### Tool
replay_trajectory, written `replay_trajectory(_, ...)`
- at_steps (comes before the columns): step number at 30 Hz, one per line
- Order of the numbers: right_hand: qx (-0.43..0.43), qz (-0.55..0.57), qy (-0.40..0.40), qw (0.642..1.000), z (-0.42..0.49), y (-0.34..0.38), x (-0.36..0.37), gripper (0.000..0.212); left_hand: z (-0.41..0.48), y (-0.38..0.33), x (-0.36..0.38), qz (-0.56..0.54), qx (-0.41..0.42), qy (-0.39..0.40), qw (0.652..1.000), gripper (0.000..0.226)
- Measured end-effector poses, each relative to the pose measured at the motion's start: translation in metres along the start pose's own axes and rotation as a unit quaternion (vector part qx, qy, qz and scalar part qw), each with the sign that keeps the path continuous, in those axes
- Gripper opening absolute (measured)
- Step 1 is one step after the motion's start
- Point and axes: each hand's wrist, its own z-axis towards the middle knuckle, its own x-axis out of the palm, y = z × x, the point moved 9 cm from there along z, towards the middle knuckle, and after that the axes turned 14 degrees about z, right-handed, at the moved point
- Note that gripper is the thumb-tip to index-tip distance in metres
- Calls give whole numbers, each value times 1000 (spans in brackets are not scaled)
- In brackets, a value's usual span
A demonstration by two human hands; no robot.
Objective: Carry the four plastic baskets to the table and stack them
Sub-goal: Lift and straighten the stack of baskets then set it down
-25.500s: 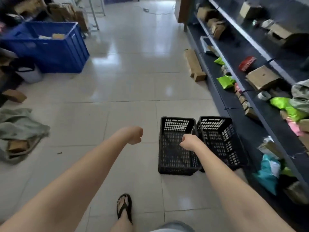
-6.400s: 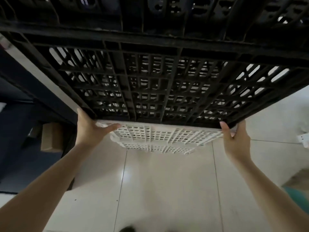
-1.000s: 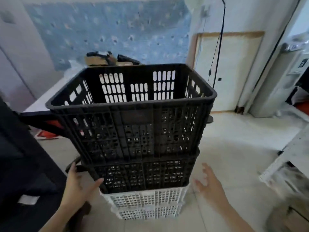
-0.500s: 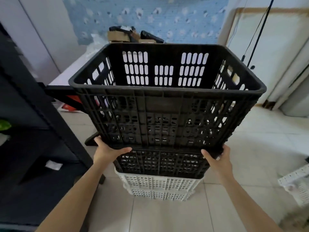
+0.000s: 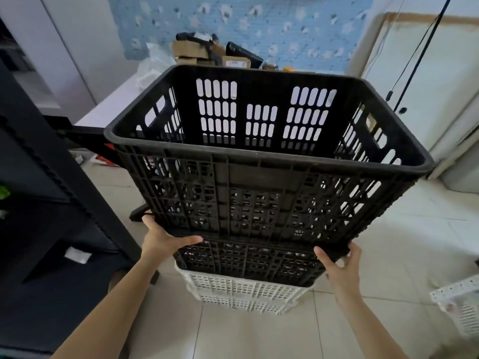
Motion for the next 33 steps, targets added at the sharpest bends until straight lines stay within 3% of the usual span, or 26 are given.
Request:
replay_trajectory(5,7,21,16,1000,21,8,18,73,21,-16,2,-15,7,-8,1000,110)
replay_trajectory(9,15,31,25,999,52,8,30,102,46,-27,7,-28,6,-10,1000,108)
replay_trajectory(12,11,30,30,999,71,14,44,94,67,-37,9,-35,5,-6,999,109)
replay_trajectory(17,0,20,22,1000,93,21,57,65,92,-51,12,-22,8,-5,1000,109)
replay_trajectory(25,2,4,34,999,98,18,58,64,93,-47,14,-28,2,5,1000,107)
replay_trajectory(33,25,-141,42,989,82,46,57,70,78,-54,7,37,-4,46,998,113)
